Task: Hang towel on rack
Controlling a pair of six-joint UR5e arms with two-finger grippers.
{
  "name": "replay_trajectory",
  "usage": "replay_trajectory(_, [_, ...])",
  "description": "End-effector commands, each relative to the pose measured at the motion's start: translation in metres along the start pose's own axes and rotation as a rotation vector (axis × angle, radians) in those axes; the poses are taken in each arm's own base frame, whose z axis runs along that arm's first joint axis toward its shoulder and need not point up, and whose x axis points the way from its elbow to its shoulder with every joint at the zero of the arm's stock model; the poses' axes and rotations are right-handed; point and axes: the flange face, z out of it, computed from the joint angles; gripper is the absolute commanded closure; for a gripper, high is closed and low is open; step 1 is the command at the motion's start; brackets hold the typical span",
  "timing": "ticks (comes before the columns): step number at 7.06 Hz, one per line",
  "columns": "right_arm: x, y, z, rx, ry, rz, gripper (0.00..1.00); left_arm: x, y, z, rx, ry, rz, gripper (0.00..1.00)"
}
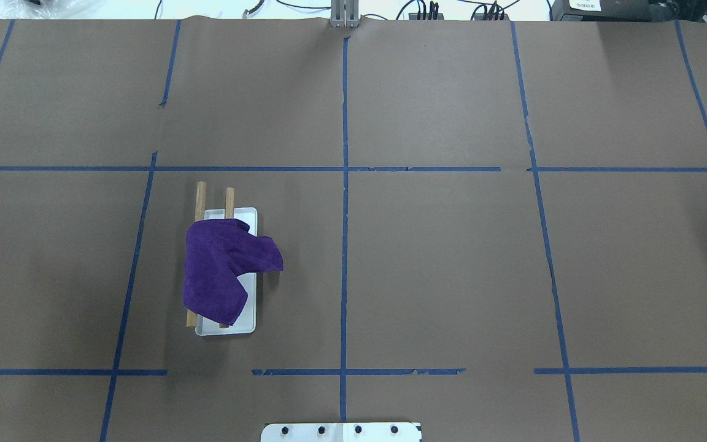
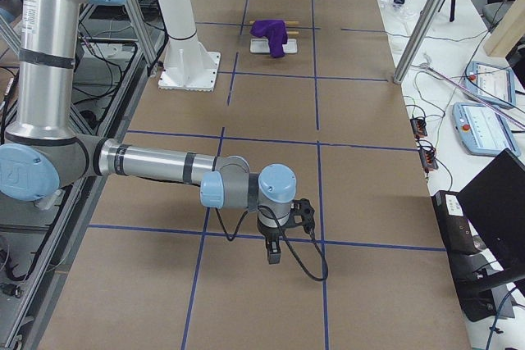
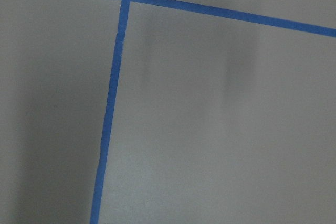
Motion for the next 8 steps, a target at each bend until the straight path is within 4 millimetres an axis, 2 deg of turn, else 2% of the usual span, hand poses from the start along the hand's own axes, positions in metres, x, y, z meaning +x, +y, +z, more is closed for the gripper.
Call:
replay_trajectory(1, [-0.002, -0.003, -0.004, 0.010, 0.000, 0.000, 0.00, -0.086, 0.037, -0.014, -0.040, -0.033, -0.035, 0.00])
replay_trajectory(2, [-0.002, -0.006, -0.006, 0.013, 0.004, -0.003, 0.00, -0.116, 0.075, -0.008, -0.045, 0.061, -0.035, 0.00])
replay_trajectory(3, [-0.004, -0.008, -0.008, 0.016, 0.004, -0.006, 0.00, -0.114, 0.083, -0.012, -0.039, 0.125, -0.053, 0.00])
replay_trajectory(5, [-0.004, -0.009, -0.009, 0.020, 0.005, -0.009, 0.00, -0.127, 0.090, -0.004, -0.059, 0.087, -0.079, 0.00])
replay_trajectory(7, [-0.005, -0.010, -0.009, 0.021, 0.005, -0.010, 0.00, -0.128, 0.089, -0.004, -0.074, 0.079, -0.094, 0.00])
replay_trajectory(8, [-0.005, -0.011, -0.010, 0.022, 0.005, -0.011, 0.00, -0.126, 0.084, -0.007, -0.082, 0.078, -0.157, 0.00])
